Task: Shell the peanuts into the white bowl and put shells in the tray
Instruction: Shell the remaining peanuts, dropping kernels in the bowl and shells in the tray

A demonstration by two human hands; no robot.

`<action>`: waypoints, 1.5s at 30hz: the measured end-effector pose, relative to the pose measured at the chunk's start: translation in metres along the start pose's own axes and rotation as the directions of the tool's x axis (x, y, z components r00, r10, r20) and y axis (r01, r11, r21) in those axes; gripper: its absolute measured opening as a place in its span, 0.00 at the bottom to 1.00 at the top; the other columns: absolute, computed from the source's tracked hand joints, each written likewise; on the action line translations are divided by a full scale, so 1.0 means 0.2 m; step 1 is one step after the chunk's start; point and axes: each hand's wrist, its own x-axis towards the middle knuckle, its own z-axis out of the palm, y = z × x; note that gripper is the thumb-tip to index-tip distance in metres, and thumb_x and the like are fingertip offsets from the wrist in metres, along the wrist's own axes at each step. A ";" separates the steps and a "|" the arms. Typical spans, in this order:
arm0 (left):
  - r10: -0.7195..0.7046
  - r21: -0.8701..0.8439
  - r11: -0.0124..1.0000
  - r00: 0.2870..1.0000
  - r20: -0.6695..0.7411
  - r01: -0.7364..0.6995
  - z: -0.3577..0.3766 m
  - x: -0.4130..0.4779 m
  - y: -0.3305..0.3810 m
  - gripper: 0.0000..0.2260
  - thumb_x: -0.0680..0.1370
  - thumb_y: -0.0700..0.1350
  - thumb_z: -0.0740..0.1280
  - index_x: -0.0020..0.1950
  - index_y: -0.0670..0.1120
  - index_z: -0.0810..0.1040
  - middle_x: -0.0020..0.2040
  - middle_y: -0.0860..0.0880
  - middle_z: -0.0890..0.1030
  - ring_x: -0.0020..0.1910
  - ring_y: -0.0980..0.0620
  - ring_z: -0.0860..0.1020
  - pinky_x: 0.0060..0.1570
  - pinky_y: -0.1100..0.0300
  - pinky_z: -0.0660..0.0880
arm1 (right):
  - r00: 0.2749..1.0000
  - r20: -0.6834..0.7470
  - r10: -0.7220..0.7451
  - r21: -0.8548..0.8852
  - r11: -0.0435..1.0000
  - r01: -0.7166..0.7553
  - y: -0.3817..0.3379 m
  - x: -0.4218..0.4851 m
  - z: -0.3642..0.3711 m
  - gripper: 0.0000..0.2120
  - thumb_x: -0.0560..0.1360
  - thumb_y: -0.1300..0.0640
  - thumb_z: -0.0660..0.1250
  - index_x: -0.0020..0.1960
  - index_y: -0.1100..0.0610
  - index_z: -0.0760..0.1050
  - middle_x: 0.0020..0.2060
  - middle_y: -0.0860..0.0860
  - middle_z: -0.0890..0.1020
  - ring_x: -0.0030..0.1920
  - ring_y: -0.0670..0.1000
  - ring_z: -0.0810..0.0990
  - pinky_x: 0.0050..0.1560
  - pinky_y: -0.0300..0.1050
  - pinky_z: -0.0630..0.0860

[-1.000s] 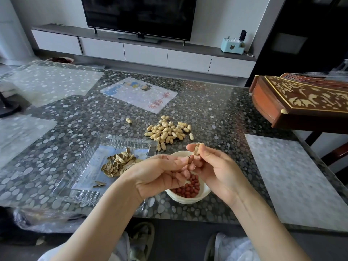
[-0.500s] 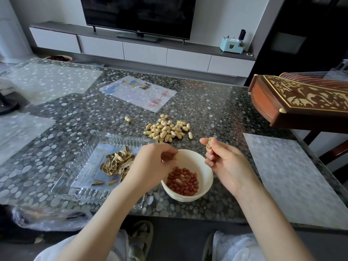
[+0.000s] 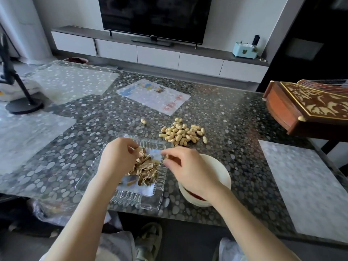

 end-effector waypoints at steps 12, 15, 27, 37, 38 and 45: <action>-0.009 -0.157 0.988 0.996 -0.085 -0.004 -0.04 0.00 0.00 0.19 0.78 0.41 0.65 0.68 0.46 0.71 0.37 0.52 0.76 0.35 0.57 0.73 0.34 0.63 0.69 | 0.836 -0.261 0.483 -0.304 0.781 -0.546 0.37 0.33 -0.18 0.13 0.77 0.57 0.65 0.34 0.58 0.75 0.33 0.55 0.77 0.42 0.59 0.78 0.35 0.45 0.70; -0.004 -0.193 0.981 0.993 -0.116 -0.019 -0.04 -0.01 0.02 0.19 0.78 0.41 0.65 0.69 0.46 0.69 0.35 0.53 0.75 0.34 0.59 0.72 0.33 0.63 0.67 | 0.752 -0.218 0.622 -0.320 0.682 -0.657 0.53 0.41 -0.22 0.11 0.77 0.50 0.67 0.44 0.59 0.78 0.44 0.59 0.80 0.52 0.59 0.80 0.41 0.44 0.69; 0.083 -0.220 0.968 0.983 -0.161 -0.117 0.00 0.00 0.08 0.13 0.78 0.42 0.64 0.62 0.45 0.77 0.37 0.56 0.76 0.35 0.58 0.74 0.33 0.73 0.68 | 0.853 -0.266 0.449 0.097 0.893 -0.440 0.60 0.37 -0.20 0.03 0.76 0.59 0.68 0.49 0.58 0.77 0.42 0.55 0.83 0.39 0.53 0.82 0.39 0.46 0.78; 0.343 -0.649 0.734 0.934 0.099 -0.200 0.08 -0.18 0.28 0.14 0.73 0.58 0.67 0.42 0.48 0.83 0.34 0.52 0.81 0.31 0.59 0.75 0.32 0.65 0.68 | 0.931 -0.313 0.187 0.359 0.931 -0.066 0.08 -0.11 -0.21 0.14 0.63 0.58 0.79 0.43 0.51 0.76 0.37 0.46 0.83 0.38 0.42 0.81 0.41 0.33 0.76; 0.363 -0.681 0.708 0.924 0.123 -0.188 0.08 -0.19 0.29 0.15 0.73 0.60 0.68 0.41 0.48 0.83 0.35 0.52 0.82 0.33 0.56 0.77 0.34 0.61 0.71 | 0.931 -0.318 0.176 0.364 0.930 -0.051 0.06 -0.14 -0.21 0.14 0.63 0.57 0.79 0.43 0.51 0.76 0.37 0.44 0.82 0.37 0.41 0.80 0.40 0.31 0.75; 0.375 -0.724 0.678 0.906 0.195 -0.125 0.12 -0.22 0.34 0.08 0.71 0.50 0.72 0.41 0.46 0.84 0.39 0.46 0.85 0.43 0.46 0.83 0.51 0.47 0.78 | 0.918 -0.385 0.092 0.265 0.964 0.015 0.06 -0.21 -0.18 0.13 0.64 0.57 0.79 0.42 0.50 0.76 0.37 0.43 0.82 0.39 0.45 0.81 0.41 0.33 0.75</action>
